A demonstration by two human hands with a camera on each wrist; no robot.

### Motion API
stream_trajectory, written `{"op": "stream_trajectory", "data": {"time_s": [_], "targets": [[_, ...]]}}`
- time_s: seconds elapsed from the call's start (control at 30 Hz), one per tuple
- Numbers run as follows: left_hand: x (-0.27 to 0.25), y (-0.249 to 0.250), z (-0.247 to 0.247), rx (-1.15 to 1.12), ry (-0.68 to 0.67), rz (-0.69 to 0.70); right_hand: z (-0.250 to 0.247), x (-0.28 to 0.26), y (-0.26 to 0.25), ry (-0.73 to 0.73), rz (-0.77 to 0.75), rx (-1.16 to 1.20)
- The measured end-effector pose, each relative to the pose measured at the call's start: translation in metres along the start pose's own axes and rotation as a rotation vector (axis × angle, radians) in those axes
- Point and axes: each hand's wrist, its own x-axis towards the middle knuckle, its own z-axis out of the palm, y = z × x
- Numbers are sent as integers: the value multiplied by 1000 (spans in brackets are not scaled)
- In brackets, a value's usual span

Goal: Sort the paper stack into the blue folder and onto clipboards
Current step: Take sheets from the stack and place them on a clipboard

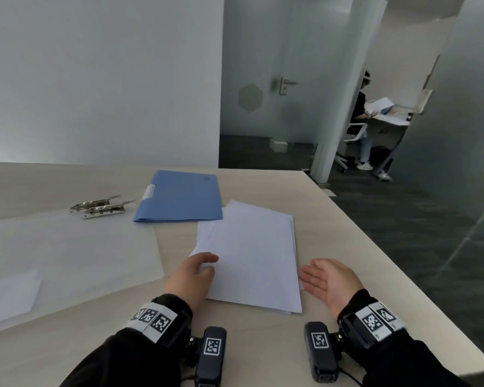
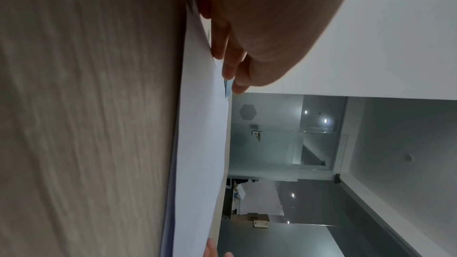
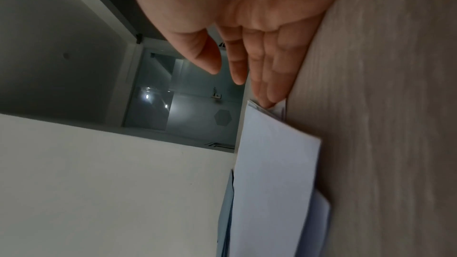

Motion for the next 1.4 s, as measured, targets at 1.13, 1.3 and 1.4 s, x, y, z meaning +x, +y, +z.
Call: {"op": "stream_trajectory", "data": {"time_s": [1.13,1.3,1.4], "targets": [[26,49,9,-387,-29,-453,-16,-5,4,57,-51,107],[12,46,19,-498,-81,-413,-31,-9,2,68,-8,98],[3,48,24,-534,-152,-389,-41,-14,0,74,23,43]]}}
